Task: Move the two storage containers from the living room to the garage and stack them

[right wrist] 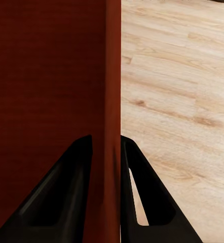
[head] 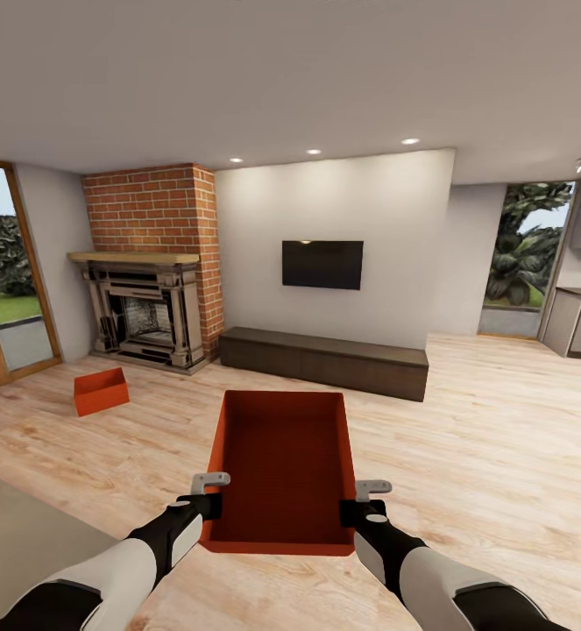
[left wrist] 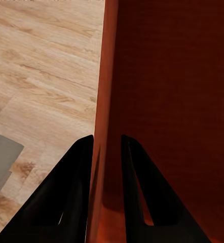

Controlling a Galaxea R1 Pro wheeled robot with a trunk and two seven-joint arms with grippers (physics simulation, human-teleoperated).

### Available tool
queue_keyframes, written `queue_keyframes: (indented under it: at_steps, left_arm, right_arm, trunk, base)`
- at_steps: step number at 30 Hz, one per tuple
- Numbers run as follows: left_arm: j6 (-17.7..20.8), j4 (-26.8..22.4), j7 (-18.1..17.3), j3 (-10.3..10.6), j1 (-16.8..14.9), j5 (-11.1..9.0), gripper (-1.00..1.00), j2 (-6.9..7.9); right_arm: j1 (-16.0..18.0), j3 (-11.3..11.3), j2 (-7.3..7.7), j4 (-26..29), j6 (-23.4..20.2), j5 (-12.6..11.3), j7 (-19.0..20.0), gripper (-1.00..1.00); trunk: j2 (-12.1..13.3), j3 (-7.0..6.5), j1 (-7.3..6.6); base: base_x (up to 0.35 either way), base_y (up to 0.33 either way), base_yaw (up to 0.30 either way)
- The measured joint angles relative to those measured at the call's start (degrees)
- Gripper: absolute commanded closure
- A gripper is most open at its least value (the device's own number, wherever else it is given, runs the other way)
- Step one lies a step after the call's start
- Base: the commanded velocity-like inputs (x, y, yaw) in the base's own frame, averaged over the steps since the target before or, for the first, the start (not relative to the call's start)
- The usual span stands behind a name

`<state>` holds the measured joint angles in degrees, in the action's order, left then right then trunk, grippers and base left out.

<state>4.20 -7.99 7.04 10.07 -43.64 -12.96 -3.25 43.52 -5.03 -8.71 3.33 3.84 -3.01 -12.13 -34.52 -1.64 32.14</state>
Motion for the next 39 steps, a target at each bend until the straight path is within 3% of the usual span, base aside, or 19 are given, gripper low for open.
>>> queue_keyframes:
  at_steps: [11,39]
  left_arm:
    - [0.06,-0.01,0.03,0.06,0.00,-0.06,1.00,0.00]
    - [-0.54,0.36,-0.12,-0.02,-0.03,-0.01,1.00,0.02]
  right_arm:
    - [0.00,0.01,-0.01,-0.02,-0.03,-0.01,-0.02,1.00]
    - [-0.02,-0.57,-0.12,0.01,0.12,-0.25,-0.47,1.00]
  trunk:
    - [0.00,0.00,0.00]
    - [0.00,-0.56,0.00]
  base:
    - [0.000,0.000,-0.013]
    - [0.000,0.000,-0.226]
